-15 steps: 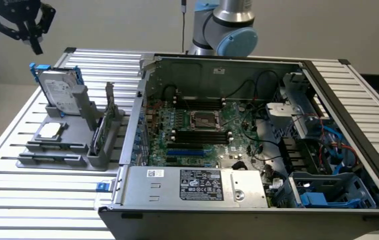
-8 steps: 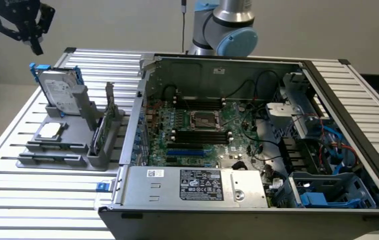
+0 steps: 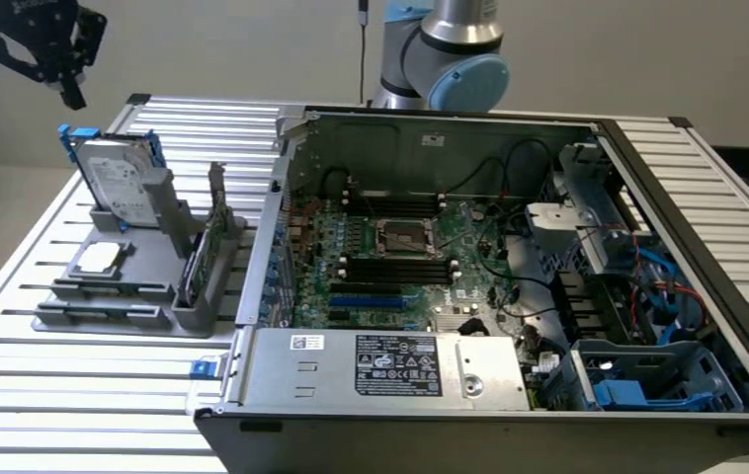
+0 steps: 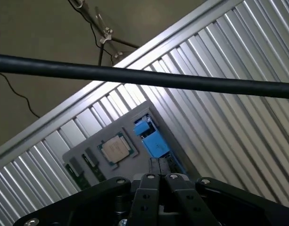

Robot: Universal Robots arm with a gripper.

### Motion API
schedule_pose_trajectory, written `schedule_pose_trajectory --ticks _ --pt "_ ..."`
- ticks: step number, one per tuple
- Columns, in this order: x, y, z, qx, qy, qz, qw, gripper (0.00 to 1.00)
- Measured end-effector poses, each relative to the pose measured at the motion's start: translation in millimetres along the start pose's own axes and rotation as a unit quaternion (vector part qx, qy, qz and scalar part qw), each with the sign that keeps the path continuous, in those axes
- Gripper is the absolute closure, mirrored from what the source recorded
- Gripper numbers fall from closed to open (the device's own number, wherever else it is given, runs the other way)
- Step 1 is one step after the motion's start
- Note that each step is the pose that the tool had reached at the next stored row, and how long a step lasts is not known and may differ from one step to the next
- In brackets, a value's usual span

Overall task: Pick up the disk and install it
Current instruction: 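Pick up the disk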

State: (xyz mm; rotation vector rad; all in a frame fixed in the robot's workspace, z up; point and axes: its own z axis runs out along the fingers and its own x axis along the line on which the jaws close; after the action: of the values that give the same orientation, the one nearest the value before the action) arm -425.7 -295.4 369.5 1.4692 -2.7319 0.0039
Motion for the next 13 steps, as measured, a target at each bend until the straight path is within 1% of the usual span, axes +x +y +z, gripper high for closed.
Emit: schedule_pose_trajectory --ticks 4,7,10,13 --pt "0.0 0.1 0.5 0.001 0.0004 -0.026 0.9997 0.89" --pt "0.1 0.1 0.8 0.0017 0.0008 -0.046 0.999 0.89" --pt "0.1 0.2 1.2 0.0023 0.0011 -0.065 0.9979 0.89" --pt "0.1 0.2 1.6 0.003 0.0014 -0.084 0.9965 0.89"
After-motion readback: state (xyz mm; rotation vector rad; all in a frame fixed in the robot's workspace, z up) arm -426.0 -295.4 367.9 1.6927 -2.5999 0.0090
